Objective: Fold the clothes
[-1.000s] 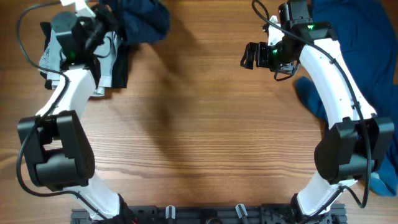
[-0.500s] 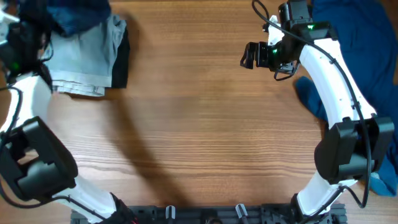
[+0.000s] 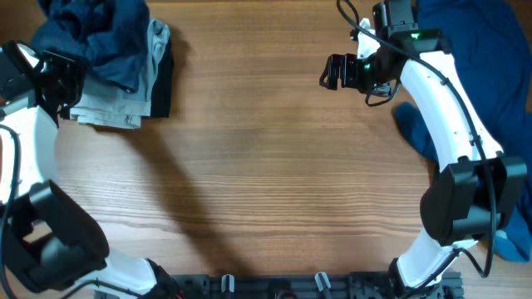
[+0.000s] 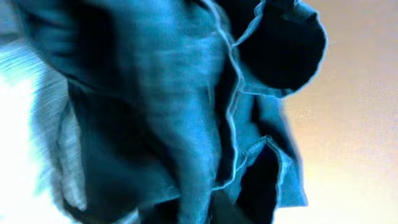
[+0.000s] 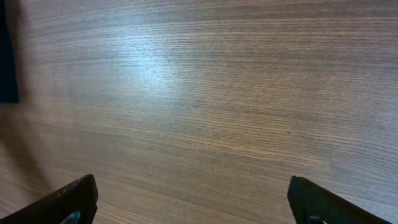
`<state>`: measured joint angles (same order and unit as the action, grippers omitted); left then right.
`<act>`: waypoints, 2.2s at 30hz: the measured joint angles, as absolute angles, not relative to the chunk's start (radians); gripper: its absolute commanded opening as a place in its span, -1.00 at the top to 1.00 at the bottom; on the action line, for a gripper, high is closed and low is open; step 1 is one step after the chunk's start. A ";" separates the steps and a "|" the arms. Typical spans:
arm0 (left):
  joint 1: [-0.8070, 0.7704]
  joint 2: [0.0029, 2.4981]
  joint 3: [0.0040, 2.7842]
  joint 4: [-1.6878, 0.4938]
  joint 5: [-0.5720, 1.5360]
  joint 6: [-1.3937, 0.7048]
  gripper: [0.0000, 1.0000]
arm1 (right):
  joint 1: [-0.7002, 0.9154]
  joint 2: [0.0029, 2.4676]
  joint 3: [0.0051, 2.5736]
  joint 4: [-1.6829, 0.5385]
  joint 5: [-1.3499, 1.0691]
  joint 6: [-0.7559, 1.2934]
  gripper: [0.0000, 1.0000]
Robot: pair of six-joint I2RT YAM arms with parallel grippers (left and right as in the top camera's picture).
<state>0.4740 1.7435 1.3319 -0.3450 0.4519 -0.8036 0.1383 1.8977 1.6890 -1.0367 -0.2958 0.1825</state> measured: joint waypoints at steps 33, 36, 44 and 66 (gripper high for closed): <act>0.320 1.839 1.335 -0.012 0.123 -0.617 -0.78 | 0.138 1.898 1.689 -1.044 -0.321 0.174 -0.97; 0.320 1.900 1.334 0.043 0.112 -0.613 0.00 | 0.138 1.898 1.689 -1.042 -0.321 0.174 -0.97; 0.320 1.908 1.334 0.091 0.098 -0.611 0.92 | 0.138 1.898 1.689 -1.040 -0.321 0.174 -0.97; 0.323 1.689 1.282 -0.641 0.093 -0.588 0.92 | 0.138 1.898 1.689 -1.024 -0.321 0.171 -0.97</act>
